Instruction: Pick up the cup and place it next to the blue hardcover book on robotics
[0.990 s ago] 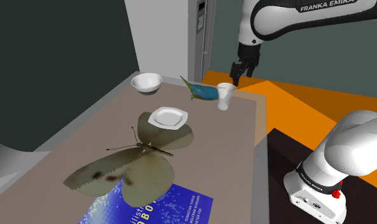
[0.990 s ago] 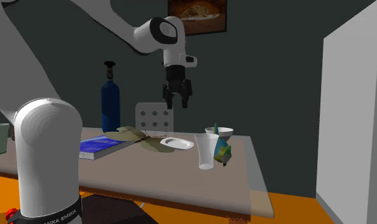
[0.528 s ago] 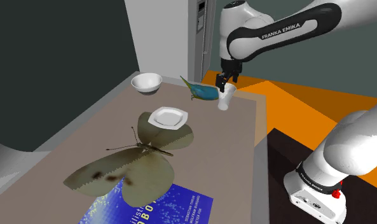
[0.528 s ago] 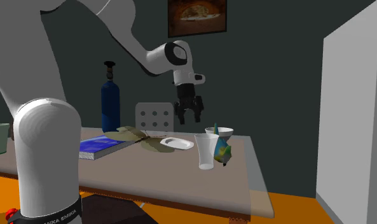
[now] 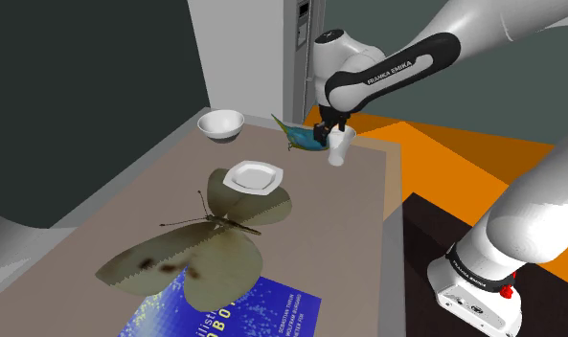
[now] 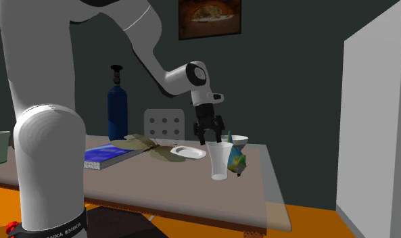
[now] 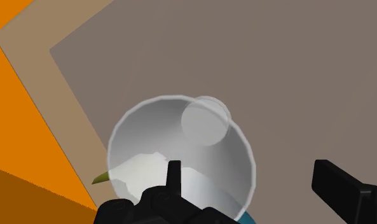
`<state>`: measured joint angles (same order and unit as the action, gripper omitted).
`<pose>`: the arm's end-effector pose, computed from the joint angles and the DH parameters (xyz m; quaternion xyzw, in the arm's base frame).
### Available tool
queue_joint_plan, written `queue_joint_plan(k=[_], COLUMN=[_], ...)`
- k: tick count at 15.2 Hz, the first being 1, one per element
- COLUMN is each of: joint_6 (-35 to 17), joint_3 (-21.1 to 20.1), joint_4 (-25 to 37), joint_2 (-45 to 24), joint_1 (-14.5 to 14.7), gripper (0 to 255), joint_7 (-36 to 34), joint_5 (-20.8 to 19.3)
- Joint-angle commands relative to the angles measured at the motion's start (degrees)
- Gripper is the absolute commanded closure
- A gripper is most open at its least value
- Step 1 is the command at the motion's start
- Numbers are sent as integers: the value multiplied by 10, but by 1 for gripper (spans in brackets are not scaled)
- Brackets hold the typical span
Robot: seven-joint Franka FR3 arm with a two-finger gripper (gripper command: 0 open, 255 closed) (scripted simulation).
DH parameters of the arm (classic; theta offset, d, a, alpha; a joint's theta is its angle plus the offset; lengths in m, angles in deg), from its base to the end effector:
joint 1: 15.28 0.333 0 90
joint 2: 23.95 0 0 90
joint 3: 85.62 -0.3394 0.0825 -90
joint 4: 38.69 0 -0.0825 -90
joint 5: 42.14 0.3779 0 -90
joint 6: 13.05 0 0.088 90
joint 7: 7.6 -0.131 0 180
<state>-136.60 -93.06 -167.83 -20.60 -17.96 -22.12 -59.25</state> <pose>0.5014 0.0242 0.3903 0.9918 0.0001 0.0015 0.1276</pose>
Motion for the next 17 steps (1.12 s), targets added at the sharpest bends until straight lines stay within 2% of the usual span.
queue_joint_plan(k=[1, 4, 11, 12, 17], joint_6=[-18, -37, -37, -37, -37], joint_3=[2, 4, 4, 4, 4], joint_4=[-10, -19, -19, -19, -19], joint_2=[-8, -18, -18, -18, -18], joint_1=[-2, -5, -5, -5, -5], gripper=[0, 0, 0, 255, 255], joint_7=[-4, -8, -8, -8, -8], joint_5=[-6, -12, -12, -12, -12])
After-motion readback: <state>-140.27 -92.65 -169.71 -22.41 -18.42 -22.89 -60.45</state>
